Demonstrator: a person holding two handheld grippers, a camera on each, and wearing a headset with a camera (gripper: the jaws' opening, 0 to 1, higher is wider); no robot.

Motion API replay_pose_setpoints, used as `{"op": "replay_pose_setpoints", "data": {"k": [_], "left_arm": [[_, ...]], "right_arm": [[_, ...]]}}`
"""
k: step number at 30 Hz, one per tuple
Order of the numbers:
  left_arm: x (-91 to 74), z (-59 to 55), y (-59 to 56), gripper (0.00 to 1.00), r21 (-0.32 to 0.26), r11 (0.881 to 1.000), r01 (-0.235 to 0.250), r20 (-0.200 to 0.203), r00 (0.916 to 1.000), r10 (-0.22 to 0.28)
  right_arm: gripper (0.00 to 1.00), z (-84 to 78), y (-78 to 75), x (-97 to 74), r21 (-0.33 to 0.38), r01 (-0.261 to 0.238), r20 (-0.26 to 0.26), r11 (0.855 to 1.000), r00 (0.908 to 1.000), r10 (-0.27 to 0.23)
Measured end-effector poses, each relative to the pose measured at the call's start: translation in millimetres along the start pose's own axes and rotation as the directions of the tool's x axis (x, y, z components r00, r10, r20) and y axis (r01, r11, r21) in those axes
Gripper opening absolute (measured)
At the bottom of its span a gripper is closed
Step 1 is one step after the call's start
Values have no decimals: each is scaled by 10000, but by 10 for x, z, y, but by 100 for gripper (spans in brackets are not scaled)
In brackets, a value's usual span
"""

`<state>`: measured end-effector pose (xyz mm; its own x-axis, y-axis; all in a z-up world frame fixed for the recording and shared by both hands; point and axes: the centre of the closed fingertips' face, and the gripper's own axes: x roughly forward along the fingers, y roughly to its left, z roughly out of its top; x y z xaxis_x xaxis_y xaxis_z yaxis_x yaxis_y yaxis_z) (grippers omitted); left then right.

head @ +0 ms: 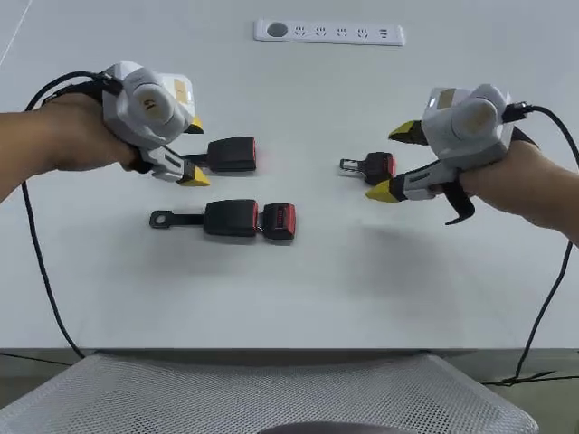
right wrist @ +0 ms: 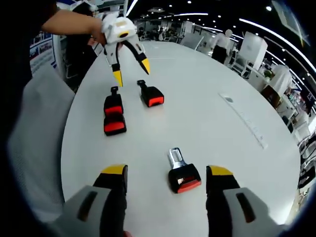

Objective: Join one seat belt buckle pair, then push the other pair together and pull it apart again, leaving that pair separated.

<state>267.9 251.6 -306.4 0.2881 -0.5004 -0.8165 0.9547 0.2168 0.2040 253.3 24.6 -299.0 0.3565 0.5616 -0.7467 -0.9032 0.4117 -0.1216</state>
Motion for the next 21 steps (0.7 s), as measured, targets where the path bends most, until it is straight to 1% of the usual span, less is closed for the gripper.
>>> {"op": "replay_pose_setpoints", "data": {"k": [1,2,3,6,7,9,10,11,12,14,16,19,20,21], "left_arm": [[-41,-1,-55,55,-27,10000,-20,46,10000,20],[-99,-2,-134,58,-108,9999,-96,150,9998,97],[-134,-5,-180,61,-162,9998,-145,202,9997,148],[-273,-26,-344,69,-726,9967,-361,534,9978,400],[-289,-33,-363,70,-776,9963,-368,561,9976,412],[-367,-84,-440,72,-968,9941,-487,621,9966,549],[-418,-113,-466,73,-1136,9916,-611,686,9952,692],[-450,-133,-471,75,-1285,9892,-707,701,9943,802],[-508,-175,-453,77,-1628,9822,-940,673,9921,1061],[-599,-226,-430,81,-2156,9690,-1206,687,9880,1382],[-691,-256,-432,83,-2506,9583,-1372,766,9840,1609],[-773,-307,-460,86,-2691,9512,-1511,744,9814,1770],[-807,-333,-491,86,-2776,9489,-1501,752,9813,1772],[-822,-353,-513,87,-2759,9491,-1521,754,9809,1791]], "right_arm": [[68,5,32,-27,20,43,19,10000,10000,-44],[69,19,61,-66,107,197,130,9997,9997,-198],[71,27,89,-86,196,244,198,9995,9995,-248],[79,42,180,-156,484,444,382,9978,9982,-463],[81,30,233,-181,546,411,399,9977,9983,-433],[82,2,296,-216,641,408,329,9971,9985,-430],[83,-17,330,-243,600,454,316,9972,9984,-473],[84,-29,351,-262,609,461,304,9971,9984,-481],[85,-52,383,-290,634,464,264,9969,9985,-482],[87,-69,401,-331,779,552,324,9954,9978,-578],[90,-109,411,-384,908,700,309,9934,9968,-731],[94,-161,389,-477,1181,964,314,9883,9944,-1008],[94,-181,380,-513,1371,1039,363,9851,9933,-1098],[95,-191,381,-534,1477,1067,404,9833,9927,-1138]]}}
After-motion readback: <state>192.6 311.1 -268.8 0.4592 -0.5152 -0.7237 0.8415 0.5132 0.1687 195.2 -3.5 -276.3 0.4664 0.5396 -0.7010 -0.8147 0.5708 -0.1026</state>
